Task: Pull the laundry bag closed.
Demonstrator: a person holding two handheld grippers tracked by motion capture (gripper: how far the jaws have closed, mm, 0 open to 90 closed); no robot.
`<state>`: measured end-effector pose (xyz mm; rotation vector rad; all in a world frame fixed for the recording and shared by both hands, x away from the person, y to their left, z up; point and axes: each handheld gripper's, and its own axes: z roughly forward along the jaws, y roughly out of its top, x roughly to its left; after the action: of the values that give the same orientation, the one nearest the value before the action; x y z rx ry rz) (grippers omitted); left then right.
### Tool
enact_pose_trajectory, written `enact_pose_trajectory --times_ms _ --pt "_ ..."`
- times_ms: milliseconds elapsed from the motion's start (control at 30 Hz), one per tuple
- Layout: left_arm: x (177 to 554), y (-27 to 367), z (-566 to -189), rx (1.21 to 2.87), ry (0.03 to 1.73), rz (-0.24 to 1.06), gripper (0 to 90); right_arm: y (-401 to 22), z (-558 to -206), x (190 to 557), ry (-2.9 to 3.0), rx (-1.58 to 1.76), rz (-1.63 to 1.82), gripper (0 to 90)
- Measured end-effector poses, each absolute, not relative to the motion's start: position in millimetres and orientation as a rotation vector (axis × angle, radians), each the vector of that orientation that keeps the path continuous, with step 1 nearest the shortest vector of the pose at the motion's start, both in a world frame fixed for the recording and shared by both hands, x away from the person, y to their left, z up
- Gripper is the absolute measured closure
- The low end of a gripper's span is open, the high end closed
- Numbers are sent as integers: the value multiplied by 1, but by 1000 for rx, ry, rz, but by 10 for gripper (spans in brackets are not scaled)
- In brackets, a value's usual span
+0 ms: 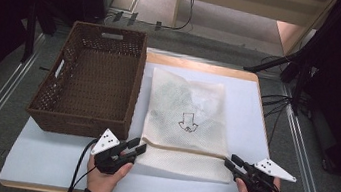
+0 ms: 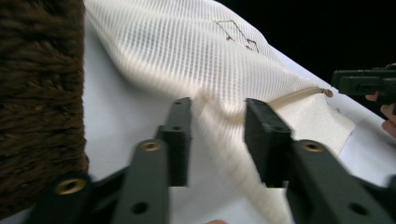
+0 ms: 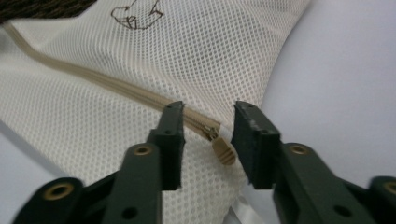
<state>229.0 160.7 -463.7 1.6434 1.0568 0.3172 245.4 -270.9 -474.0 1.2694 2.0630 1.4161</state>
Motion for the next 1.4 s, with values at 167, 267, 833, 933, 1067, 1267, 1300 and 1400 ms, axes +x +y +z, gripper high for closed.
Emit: enact_pose_trajectory --times_ms 167,267,833,933,1067,1267,1300,1400 --pt "223 167 -459 1659 1037 370 368 -271 -473 247 2053 1247 1427 373" --pt "220 169 -458 1671 1013 395 286 -269 -472 248 2032 1241 1421 286" --pt "212 212 -452 1669 975 420 7 -278 -471 254 2008 1288 1415 32" --pt "210 220 -452 1665 975 429 0 -278 -470 255 2010 1294 1413 24" --pt "209 228 -452 1662 986 449 0 -278 -470 256 2003 1294 1410 19" --pt "206 237 -452 1681 989 486 0 -282 -470 257 1988 1306 1405 17" --pt "205 238 -452 1681 991 490 0 -284 -470 257 1985 1302 1406 18" --pt "204 246 -451 1666 1008 507 0 -287 -469 257 1975 1316 1408 18"
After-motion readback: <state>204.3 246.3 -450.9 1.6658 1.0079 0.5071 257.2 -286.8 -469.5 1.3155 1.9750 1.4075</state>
